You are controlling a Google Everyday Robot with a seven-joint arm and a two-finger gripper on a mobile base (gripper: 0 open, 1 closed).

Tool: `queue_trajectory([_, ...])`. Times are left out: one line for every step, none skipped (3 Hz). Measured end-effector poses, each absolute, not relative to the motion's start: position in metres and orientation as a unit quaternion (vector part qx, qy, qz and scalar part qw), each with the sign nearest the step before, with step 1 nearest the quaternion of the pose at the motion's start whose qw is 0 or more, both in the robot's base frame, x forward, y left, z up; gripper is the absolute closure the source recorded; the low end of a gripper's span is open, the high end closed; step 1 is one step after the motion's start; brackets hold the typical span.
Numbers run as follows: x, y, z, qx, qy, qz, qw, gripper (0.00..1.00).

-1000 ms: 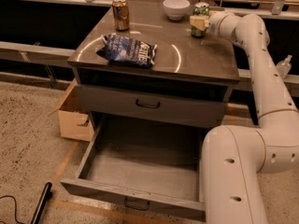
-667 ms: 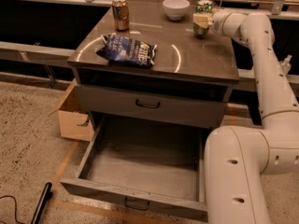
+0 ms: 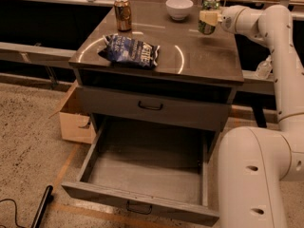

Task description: Place green can into middle drawer

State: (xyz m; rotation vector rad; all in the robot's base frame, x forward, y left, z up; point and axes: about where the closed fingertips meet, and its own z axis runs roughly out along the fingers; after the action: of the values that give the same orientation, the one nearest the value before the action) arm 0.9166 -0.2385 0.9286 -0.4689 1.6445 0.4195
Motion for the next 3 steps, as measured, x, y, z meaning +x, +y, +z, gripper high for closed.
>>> queue_trajectory([0.899, -0.218, 0.922, -0.226, 0.719, 0.228, 0.616, 1.0])
queue_trajectory([0.886, -0.2, 0.93, -0.246, 0.699, 0.255, 0.62, 1.0])
queue_trajectory([0.865, -0.187, 0.938, -0.278, 0.676, 0.268, 0.628, 1.0])
